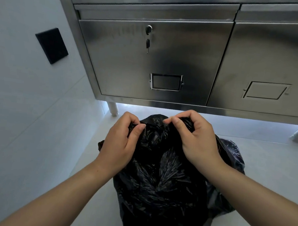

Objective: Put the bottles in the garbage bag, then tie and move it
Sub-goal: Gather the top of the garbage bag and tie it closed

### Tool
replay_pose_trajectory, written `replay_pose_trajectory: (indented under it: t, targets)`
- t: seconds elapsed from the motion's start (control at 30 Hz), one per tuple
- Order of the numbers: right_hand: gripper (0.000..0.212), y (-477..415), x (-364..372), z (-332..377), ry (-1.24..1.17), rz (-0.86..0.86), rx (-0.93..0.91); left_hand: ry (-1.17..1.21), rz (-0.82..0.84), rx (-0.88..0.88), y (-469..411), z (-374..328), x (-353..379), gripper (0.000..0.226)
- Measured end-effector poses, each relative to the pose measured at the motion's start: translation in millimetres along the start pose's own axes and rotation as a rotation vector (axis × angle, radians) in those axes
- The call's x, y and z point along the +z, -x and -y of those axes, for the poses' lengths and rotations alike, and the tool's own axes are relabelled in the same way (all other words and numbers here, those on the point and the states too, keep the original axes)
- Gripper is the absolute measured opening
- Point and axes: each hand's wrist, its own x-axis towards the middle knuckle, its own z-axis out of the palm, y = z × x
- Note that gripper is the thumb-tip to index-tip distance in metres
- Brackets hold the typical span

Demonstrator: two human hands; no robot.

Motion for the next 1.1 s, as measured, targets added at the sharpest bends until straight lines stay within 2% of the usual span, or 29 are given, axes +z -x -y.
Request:
replay_pose_trajectory:
  t: [0.2,0.37,0.5,0.63,0.73,0.87,1.0,1.1]
  targets:
    - [0.018,-7.2,-4.1,8.1,-0.117,-0.009,-0.01,0.007,-0.003,0.017,-8.2,-3.0,-6.6,0.015]
    - [0.023,-5.8,-7.6,-12.5,0.008,0.228,0.009,-0.058,0.117,0.01,-5.9,12.6,-16.1,0.019]
    - [0.027,-5.6,-20.6,-37.0,0.06,0.196,0.173,-0.098,0.185,-0.073,11.2,35.6,-22.9,0.016]
    - [0.027,-0.6,-25.4,-52.9,0.178,0.205,0.198,-0.195,0.268,-0.032,25.1,48.4,-22.5,0.02]
    - [0.027,2.6,-32.7,-60.0,0.188,0.164,0.23,-0.284,0.249,-0.055,29.5,59.1,-34.2,0.027]
    - [0.03,2.3,-53.0,-66.7,0.227,0.078,0.304,-0.362,0.237,-0.149,34.2,69.4,-45.3,0.023]
    - [0.031,-5.0,-50.1,-55.8,0.246,0.035,0.265,-0.319,0.227,-0.126,22.1,61.1,-49.4,0.022]
    - [0.031,-5.2,-41.3,-41.1,0.22,0.127,0.225,-0.193,0.13,-0.144,9.2,47.1,-42.9,0.02]
